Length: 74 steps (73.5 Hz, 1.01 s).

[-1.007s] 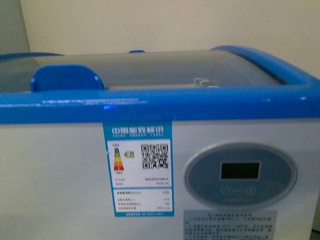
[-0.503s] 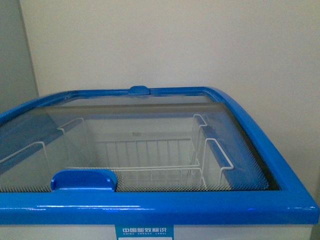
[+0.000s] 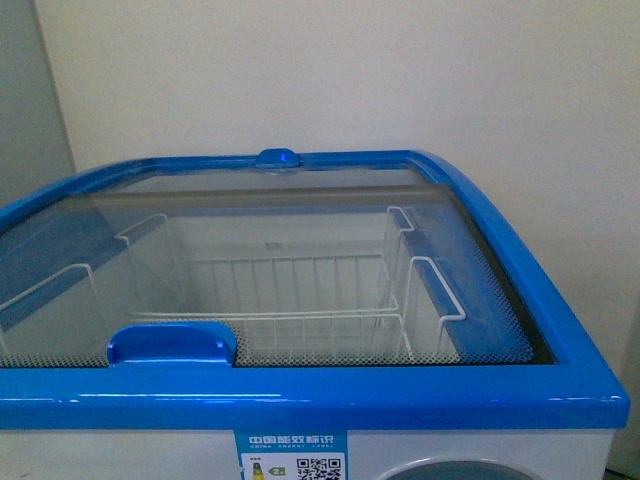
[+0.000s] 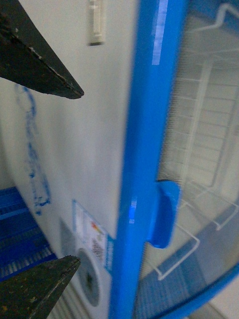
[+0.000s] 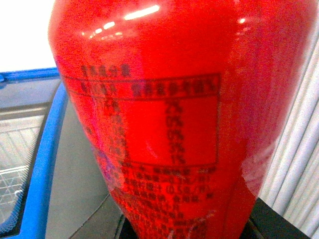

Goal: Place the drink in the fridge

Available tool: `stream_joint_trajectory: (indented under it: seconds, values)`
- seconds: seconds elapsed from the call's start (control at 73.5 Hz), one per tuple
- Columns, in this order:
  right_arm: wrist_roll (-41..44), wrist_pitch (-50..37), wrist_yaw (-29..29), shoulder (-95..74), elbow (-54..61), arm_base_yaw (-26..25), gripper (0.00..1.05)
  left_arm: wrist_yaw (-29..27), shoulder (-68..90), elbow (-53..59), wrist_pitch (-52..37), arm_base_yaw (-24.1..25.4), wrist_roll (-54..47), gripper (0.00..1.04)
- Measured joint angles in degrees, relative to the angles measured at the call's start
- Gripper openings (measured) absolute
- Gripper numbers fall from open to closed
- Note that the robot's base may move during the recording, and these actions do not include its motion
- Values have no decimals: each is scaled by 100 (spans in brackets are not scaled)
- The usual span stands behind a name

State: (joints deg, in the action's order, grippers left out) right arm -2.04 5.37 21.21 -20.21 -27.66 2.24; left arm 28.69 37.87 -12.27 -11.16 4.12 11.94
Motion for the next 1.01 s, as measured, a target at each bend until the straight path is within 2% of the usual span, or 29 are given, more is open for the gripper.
stream_joint_trajectory:
  seconds: [0.136, 0.259, 0.422, 0.544, 0.68, 1.007]
  values:
    - [-2, 0, -26, 2, 0, 0, 36, 74, 1272, -695, -1189, -284, -323, 97]
    - [-7, 0, -15, 2, 0, 0, 36, 332, 2144, -1370, -1744, -520, -887, 97]
    - [-9, 0, -20, 2, 0, 0, 36, 1036, 3355, -2251, -1947, -918, -3261, 97]
    - [-9, 0, -20, 0, 0, 0, 36, 1453, 3904, -2540, -1681, -992, -4999, 97]
    - [-9, 0, -20, 2, 0, 0, 36, 1543, 4387, -2879, -1290, -1029, -6537, 97]
    - [-9, 0, -20, 0, 0, 0, 36, 1484, 4944, -3687, -190, -1244, -7893, 97]
